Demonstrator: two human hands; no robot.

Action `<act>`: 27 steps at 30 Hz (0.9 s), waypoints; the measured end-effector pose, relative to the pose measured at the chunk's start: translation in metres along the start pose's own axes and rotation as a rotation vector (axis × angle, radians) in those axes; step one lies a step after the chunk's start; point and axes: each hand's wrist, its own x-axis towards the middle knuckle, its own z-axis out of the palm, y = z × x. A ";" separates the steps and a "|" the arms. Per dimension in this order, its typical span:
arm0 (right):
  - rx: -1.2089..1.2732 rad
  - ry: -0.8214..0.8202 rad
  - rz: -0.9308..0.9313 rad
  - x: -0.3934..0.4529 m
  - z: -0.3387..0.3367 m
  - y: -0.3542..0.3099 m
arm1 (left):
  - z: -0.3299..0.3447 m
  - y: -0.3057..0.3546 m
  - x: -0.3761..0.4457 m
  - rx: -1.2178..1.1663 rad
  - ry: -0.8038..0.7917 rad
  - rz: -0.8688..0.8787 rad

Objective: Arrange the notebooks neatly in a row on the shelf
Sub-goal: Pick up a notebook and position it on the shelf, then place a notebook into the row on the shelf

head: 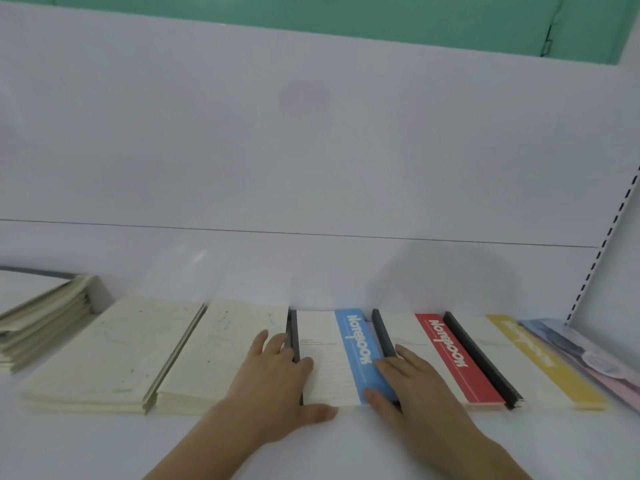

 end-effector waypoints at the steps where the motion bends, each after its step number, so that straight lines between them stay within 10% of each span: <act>1: -0.009 -0.025 -0.016 -0.001 -0.002 -0.001 | 0.000 -0.002 0.001 -0.021 -0.012 0.008; 27: 0.028 0.015 -0.145 0.003 0.009 0.015 | -0.003 0.007 -0.006 -0.201 -0.036 -0.059</act>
